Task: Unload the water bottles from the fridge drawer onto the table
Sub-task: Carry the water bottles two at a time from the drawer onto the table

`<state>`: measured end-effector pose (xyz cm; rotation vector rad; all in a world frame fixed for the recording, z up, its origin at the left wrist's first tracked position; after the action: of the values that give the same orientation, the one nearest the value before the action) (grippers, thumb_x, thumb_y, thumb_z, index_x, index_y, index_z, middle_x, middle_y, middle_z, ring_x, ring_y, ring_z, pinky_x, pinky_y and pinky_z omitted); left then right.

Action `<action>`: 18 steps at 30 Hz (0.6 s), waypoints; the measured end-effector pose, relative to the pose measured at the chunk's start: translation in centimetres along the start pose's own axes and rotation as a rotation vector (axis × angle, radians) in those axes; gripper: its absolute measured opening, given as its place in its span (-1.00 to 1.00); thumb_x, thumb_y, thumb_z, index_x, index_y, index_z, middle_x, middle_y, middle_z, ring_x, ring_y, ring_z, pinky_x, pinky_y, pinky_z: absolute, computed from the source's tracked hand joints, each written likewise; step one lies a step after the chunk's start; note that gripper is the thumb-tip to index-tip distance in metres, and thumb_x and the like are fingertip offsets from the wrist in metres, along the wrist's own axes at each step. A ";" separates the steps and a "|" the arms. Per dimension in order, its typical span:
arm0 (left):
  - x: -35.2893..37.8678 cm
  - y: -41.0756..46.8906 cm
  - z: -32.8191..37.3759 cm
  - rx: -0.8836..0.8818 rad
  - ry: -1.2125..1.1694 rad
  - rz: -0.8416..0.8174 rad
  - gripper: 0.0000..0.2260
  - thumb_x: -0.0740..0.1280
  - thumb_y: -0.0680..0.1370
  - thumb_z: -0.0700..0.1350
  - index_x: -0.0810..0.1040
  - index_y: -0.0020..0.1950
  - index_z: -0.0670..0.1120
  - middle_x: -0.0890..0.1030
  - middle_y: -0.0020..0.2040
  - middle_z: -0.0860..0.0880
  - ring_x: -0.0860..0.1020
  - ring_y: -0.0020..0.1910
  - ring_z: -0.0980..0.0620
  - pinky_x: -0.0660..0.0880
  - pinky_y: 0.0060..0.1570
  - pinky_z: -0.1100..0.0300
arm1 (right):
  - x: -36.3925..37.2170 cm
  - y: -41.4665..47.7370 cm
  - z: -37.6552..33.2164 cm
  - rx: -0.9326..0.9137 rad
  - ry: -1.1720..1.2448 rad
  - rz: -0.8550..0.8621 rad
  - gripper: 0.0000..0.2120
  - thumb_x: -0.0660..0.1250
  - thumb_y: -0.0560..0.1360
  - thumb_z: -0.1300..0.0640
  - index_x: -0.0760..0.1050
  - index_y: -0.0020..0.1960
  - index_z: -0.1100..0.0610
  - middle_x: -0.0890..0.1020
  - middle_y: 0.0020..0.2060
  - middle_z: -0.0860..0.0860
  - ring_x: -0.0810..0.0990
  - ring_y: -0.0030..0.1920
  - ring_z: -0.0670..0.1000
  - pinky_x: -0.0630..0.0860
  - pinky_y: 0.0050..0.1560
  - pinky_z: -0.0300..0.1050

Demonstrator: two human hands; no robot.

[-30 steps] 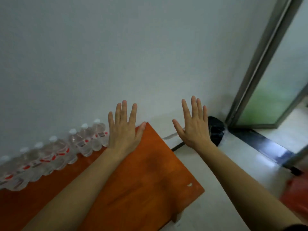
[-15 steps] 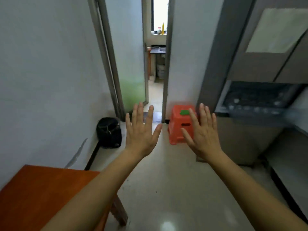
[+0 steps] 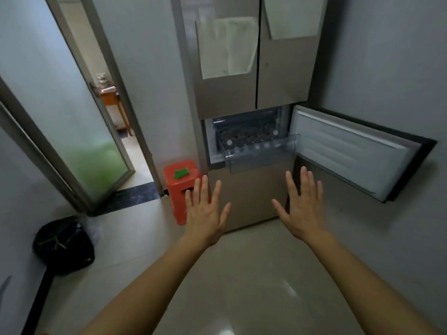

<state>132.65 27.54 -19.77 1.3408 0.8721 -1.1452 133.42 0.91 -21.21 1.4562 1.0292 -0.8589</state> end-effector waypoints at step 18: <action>11.2 26.8 0.7 -0.076 -0.204 -0.034 -0.37 -0.02 0.64 0.25 -0.16 0.63 0.07 -0.27 0.62 -0.09 -0.31 0.58 -0.07 -0.15 0.56 -0.12 | 12.8 25.0 3.7 -0.052 0.036 -0.177 -0.15 -0.07 0.52 -0.43 -0.16 0.62 0.05 -0.23 0.59 0.18 -0.18 0.60 0.16 -0.11 0.57 0.18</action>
<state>161.02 22.49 -23.16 1.1293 0.7839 -1.2393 161.50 -1.50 -24.51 1.3556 1.2121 -0.9277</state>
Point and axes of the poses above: each hand's wrist, its own y-axis towards the middle knuckle, its own x-axis out of the palm, z = x × y, the point moved 1 cm from there along y, towards the middle knuckle
